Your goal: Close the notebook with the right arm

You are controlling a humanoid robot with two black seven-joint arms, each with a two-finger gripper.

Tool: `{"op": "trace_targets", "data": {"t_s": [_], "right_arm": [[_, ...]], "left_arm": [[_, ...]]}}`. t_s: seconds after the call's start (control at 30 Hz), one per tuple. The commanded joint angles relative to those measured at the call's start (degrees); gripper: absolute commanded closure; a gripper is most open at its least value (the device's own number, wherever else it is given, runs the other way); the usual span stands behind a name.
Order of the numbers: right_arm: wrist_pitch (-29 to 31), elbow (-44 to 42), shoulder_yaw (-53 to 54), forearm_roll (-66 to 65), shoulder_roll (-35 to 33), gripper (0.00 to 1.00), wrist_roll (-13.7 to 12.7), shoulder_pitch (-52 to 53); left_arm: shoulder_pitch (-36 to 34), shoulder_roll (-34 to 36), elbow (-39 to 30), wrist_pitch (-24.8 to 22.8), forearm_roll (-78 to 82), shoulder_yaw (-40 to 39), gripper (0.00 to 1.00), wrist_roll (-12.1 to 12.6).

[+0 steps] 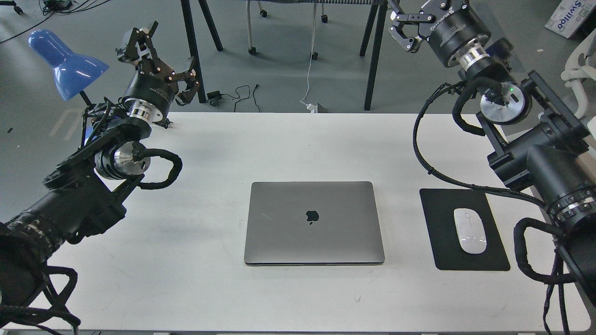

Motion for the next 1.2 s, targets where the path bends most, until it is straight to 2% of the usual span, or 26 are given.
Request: {"op": "trace_targets", "data": {"t_s": [0.0,0.23,1.17], "right_arm": [[0.4,0.0,0.4,0.6,0.0,0.0,0.3,-2.8],[0.1,-0.5,0.4,0.6,0.0,0.0,0.6,-6.1],[-0.4,-0.2,-0.4,0.6,0.1,0.0,0.6,-5.5]], "left_arm": [[0.0,0.0,-0.1,0.0,0.0,0.0,0.0,0.0],[0.0,0.0,-0.1,0.0,0.0,0.0,0.0,0.0],[0.0,0.0,-0.1,0.0,0.0,0.0,0.0,0.0]]}}
